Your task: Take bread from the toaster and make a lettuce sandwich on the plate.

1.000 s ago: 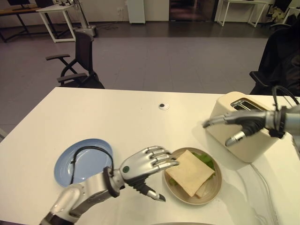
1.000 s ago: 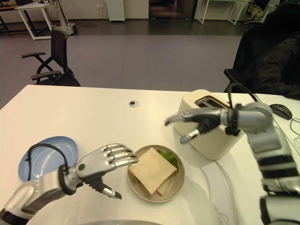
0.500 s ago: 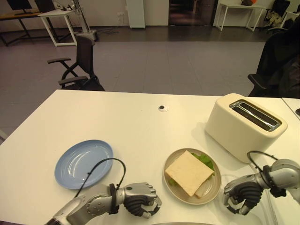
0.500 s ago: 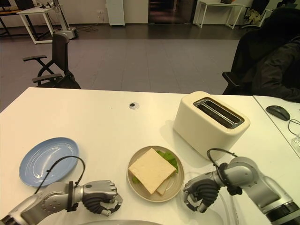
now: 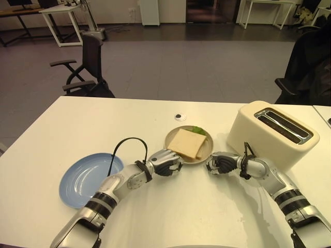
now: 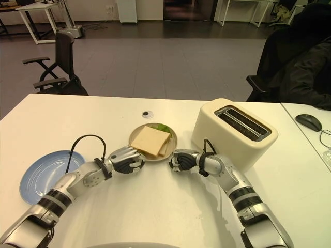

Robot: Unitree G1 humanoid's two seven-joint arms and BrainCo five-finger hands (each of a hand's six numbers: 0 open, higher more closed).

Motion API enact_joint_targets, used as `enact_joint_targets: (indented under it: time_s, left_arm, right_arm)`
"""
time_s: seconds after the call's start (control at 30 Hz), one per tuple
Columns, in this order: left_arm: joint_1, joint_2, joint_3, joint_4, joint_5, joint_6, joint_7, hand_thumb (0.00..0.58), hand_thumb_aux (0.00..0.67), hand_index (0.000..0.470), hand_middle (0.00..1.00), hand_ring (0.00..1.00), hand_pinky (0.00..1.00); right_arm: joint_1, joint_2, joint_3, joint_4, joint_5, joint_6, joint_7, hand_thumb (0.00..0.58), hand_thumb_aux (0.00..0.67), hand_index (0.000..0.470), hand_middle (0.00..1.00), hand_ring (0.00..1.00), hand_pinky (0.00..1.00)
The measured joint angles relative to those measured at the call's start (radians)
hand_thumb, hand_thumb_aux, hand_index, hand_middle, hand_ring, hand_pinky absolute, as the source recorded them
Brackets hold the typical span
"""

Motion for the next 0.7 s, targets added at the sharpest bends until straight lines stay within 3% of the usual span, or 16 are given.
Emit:
enact_joint_targets:
  time_s: [0.07, 0.1, 0.13, 0.17, 0.2, 0.23, 0.27, 0.3, 0.33, 0.37, 0.4, 0.43, 0.47, 0.7]
  left_arm:
    - [0.022, 0.014, 0.002, -0.035, 0.008, -0.007, 0.024, 0.58, 0.67, 0.47, 1.0, 1.0, 1.0]
    - [0.05, 0.026, 0.009, -0.076, 0.006, -0.012, 0.028, 0.58, 0.665, 0.466, 1.0, 1.0, 1.0]
    - [0.087, 0.033, 0.019, -0.119, -0.009, -0.014, 0.028, 0.496, 0.415, 0.291, 1.0, 1.0, 1.0]
    - [0.132, 0.036, 0.038, -0.181, -0.04, -0.019, 0.022, 0.255, 0.168, 0.118, 1.0, 1.0, 1.0]
    - [0.165, 0.041, 0.054, -0.242, -0.073, -0.021, 0.011, 0.031, 0.018, 0.013, 1.0, 1.0, 1.0]
    - [0.197, 0.048, 0.079, -0.307, -0.113, -0.02, -0.004, 0.0, 0.0, 0.0, 1.0, 1.0, 1.0]
    - [0.225, 0.059, 0.104, -0.369, -0.154, -0.017, -0.02, 0.0, 0.0, 0.0, 0.98, 0.98, 0.98]
    - [0.254, 0.068, 0.138, -0.432, -0.201, -0.017, -0.034, 0.0, 0.0, 0.0, 0.82, 0.82, 0.82]
    - [0.27, 0.072, 0.164, -0.47, -0.234, -0.013, -0.045, 0.0, 0.0, 0.0, 0.75, 0.75, 0.75]
    - [0.281, 0.074, 0.181, -0.492, -0.255, -0.01, -0.054, 0.0, 0.0, 0.0, 0.6, 0.6, 0.6]
    - [0.293, 0.074, 0.205, -0.512, -0.285, -0.01, -0.061, 0.0, 0.0, 0.0, 0.3, 0.3, 0.3]
    - [0.301, 0.074, 0.23, -0.527, -0.323, -0.01, -0.065, 0.0, 0.0, 0.0, 0.07, 0.07, 0.07]
    - [0.302, 0.073, 0.242, -0.53, -0.347, -0.01, -0.068, 0.0, 0.0, 0.0, 0.0, 0.0, 0.0]
    - [0.324, -0.012, 0.297, -0.567, -0.527, -0.008, -0.087, 0.0, 0.0, 0.0, 0.0, 0.0, 0.0]
  right_arm:
    - [0.026, -0.001, -0.01, -0.063, 0.014, -0.019, -0.02, 0.542, 0.499, 0.35, 1.0, 1.0, 1.0]
    - [0.041, -0.004, -0.022, -0.102, 0.019, -0.023, -0.032, 0.466, 0.373, 0.262, 0.97, 0.97, 0.97]
    - [0.056, -0.011, -0.042, -0.144, 0.028, -0.022, -0.044, 0.328, 0.229, 0.16, 0.95, 0.95, 0.95]
    - [0.07, -0.023, -0.07, -0.193, 0.042, -0.014, -0.055, 0.201, 0.129, 0.09, 0.86, 0.86, 0.86]
    - [0.081, -0.034, -0.098, -0.233, 0.066, -0.005, -0.06, 0.116, 0.071, 0.05, 0.78, 0.78, 0.78]
    - [0.094, -0.04, -0.128, -0.27, 0.09, 0.005, -0.063, 0.023, 0.013, 0.009, 0.64, 0.64, 0.64]
    - [0.103, -0.049, -0.159, -0.302, 0.113, 0.015, -0.069, 0.0, 0.0, 0.0, 0.48, 0.48, 0.48]
    - [0.112, -0.055, -0.198, -0.328, 0.144, 0.029, -0.082, 0.0, 0.0, 0.0, 0.11, 0.11, 0.11]
    - [0.117, -0.058, -0.223, -0.341, 0.159, 0.039, -0.092, 0.0, 0.0, 0.0, 0.0, 0.0, 0.0]
    - [0.122, -0.058, -0.234, -0.346, 0.173, 0.043, -0.099, 0.0, 0.0, 0.0, 0.0, 0.0, 0.0]
    - [0.131, -0.052, -0.238, -0.346, 0.178, 0.047, -0.109, 0.0, 0.0, 0.0, 0.0, 0.0, 0.0]
    - [0.139, -0.032, -0.237, -0.342, 0.184, 0.047, -0.116, 0.0, 0.0, 0.0, 0.0, 0.0, 0.0]
    - [0.14, -0.023, -0.235, -0.339, 0.186, 0.043, -0.122, 0.0, 0.0, 0.0, 0.0, 0.0, 0.0]
    - [0.118, 0.07, -0.228, -0.311, 0.308, -0.028, -0.135, 0.0, 0.0, 0.0, 0.0, 0.0, 0.0]
